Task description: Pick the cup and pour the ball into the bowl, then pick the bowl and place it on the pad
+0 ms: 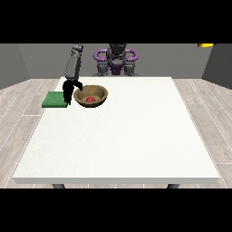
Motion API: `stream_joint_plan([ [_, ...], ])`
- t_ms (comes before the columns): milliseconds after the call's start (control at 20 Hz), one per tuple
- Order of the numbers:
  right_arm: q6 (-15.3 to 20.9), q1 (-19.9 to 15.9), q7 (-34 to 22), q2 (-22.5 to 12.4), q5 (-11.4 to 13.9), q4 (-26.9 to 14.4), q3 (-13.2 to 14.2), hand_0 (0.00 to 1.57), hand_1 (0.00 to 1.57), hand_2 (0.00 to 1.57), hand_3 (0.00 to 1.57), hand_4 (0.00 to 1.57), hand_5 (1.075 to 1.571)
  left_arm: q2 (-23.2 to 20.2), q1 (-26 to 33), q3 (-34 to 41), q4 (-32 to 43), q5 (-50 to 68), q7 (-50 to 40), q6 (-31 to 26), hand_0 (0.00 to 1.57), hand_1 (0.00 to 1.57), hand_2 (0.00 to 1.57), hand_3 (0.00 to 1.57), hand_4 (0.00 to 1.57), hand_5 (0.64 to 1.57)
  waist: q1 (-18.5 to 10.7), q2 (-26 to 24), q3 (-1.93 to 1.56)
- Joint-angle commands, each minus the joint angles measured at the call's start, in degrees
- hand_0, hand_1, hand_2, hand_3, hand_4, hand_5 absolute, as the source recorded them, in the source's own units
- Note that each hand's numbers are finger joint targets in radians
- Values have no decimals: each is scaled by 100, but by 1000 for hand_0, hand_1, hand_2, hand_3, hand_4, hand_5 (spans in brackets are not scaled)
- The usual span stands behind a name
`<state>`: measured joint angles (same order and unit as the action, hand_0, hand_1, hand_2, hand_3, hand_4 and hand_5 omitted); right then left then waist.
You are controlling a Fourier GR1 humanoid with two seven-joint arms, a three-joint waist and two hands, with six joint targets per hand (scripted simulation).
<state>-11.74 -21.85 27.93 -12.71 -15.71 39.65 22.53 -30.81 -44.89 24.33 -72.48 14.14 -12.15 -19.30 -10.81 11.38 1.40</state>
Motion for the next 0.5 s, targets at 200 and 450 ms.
stream_joint_plan([
  [200, 338, -293, -66, 82, 19, -460, 29, 0, 0, 0, 0, 430, 1546, -112, 231, 37, -241, 204, -62, -137, 0, 0, 0, 0, 1020, 1538, -190, 141, -146],
  [450, 569, -532, -93, 289, 36, -270, -51, 0, 0, 0, 0, 472, 1547, -365, 197, 234, 5, 320, 53, -247, 0, 0, 0, 0, 1024, 1545, -38, 215, -144],
])
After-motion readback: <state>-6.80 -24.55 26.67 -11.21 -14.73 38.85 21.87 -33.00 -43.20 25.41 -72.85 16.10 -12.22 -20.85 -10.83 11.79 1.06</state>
